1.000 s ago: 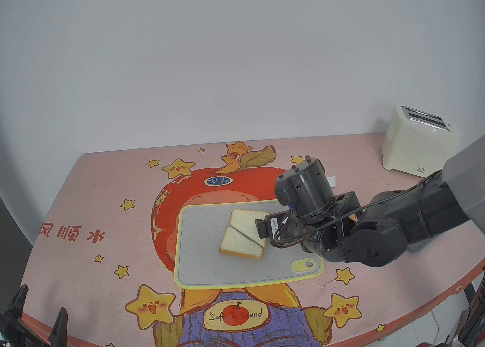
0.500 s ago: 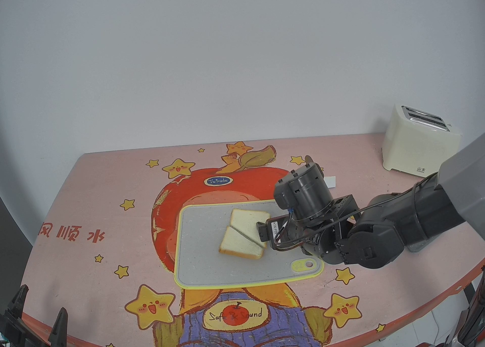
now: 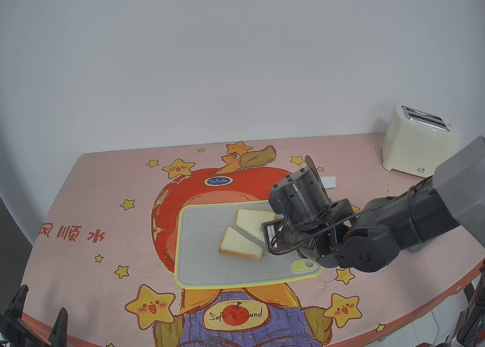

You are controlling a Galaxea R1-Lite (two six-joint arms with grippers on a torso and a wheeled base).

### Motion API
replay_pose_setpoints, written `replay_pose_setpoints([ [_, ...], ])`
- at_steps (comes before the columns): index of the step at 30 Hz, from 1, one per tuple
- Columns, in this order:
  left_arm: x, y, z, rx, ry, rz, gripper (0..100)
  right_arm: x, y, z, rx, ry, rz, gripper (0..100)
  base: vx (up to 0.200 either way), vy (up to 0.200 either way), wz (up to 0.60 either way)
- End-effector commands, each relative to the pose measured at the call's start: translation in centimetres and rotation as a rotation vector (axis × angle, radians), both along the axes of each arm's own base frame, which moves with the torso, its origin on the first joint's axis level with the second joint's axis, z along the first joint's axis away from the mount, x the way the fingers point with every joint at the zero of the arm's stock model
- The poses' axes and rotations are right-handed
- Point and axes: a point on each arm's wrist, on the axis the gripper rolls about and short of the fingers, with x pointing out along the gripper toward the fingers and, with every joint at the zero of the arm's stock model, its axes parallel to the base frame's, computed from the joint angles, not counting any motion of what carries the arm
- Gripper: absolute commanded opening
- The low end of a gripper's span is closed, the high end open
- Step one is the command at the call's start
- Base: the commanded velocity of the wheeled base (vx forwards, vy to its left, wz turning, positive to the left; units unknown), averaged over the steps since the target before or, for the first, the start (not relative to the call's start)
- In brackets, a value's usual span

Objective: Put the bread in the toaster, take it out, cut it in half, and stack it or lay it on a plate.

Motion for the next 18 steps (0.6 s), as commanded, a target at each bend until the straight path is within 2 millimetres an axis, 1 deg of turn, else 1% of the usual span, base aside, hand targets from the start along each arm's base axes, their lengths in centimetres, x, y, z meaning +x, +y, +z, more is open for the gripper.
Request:
replay_pose_setpoints([
  [1,0.1,0.0,-0.4,0.000,0.015,0.000,100,0.0,0.0,-0.1,-0.005,0.003,-0.001,0,0.000,0.000,0.00],
  [14,0.1,0.0,-0.4,0.000,0.015,0.000,100,-0.2,0.0,0.4,0.021,-0.002,-0.004,0,0.000,0.000,0.00],
  [18,0.1,0.0,-0.4,0.000,0.015,0.000,100,-0.4,-0.2,1.8,0.049,-0.029,-0.003,0,0.000,0.000,0.00],
])
